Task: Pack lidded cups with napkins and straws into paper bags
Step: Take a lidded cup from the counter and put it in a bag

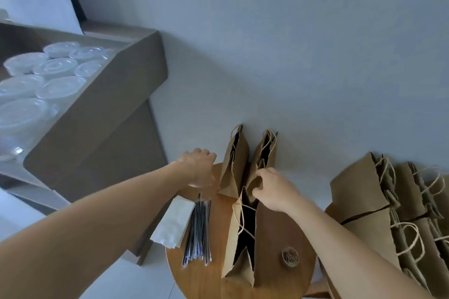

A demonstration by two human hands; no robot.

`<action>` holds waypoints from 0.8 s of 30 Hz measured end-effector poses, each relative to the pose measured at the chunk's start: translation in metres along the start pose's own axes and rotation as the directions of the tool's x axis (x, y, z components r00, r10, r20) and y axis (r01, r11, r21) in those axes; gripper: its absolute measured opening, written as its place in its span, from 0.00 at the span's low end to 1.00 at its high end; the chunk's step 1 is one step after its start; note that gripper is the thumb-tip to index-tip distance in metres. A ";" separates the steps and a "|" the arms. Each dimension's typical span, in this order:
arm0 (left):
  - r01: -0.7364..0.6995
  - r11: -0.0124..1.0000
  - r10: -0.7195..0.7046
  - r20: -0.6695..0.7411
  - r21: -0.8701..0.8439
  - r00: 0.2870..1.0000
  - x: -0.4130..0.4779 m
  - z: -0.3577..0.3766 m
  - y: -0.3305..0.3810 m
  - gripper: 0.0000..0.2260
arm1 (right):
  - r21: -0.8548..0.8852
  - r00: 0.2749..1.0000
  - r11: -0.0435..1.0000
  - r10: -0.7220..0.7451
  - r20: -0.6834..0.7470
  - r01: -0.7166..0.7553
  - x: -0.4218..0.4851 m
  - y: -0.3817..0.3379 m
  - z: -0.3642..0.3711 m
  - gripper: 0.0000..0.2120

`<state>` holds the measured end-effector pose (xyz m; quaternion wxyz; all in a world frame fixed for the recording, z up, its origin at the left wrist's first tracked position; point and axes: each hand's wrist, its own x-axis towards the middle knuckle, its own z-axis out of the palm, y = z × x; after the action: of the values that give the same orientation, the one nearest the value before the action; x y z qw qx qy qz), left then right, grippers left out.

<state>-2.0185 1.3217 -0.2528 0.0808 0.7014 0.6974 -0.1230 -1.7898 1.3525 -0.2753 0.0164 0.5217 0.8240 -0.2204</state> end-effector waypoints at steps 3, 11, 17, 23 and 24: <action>0.100 0.995 -0.100 -0.069 -0.011 0.993 -0.019 -0.038 -0.027 0.27 | -0.033 0.994 0.994 -0.109 -0.029 0.108 0.018 -0.034 -0.026 0.26; 0.335 0.935 -0.355 -0.257 -0.120 0.899 -0.100 -0.113 -0.106 0.26 | -0.120 0.921 0.915 -0.390 -0.005 0.386 0.052 -0.146 -0.073 0.28; 0.456 0.872 -0.489 -0.352 -0.177 0.798 -0.152 -0.158 -0.186 0.25 | -0.179 0.851 0.849 -0.518 -0.086 0.498 0.066 -0.241 -0.111 0.28; 0.523 0.812 -0.584 -0.384 -0.259 0.715 -0.186 -0.173 -0.288 0.30 | -0.171 0.808 0.811 -0.580 -0.102 0.560 0.081 -0.345 -0.132 0.27; 0.531 0.803 -0.596 -0.383 -0.271 0.706 -0.189 -0.172 -0.307 0.30 | -0.175 0.802 0.806 -0.587 -0.107 0.566 0.087 -0.363 -0.133 0.26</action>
<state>-2.3142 1.1943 -0.0167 -0.0750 0.4553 0.8842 0.0732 -2.1172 1.3470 -0.0515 -0.0810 0.2592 0.9552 -0.1177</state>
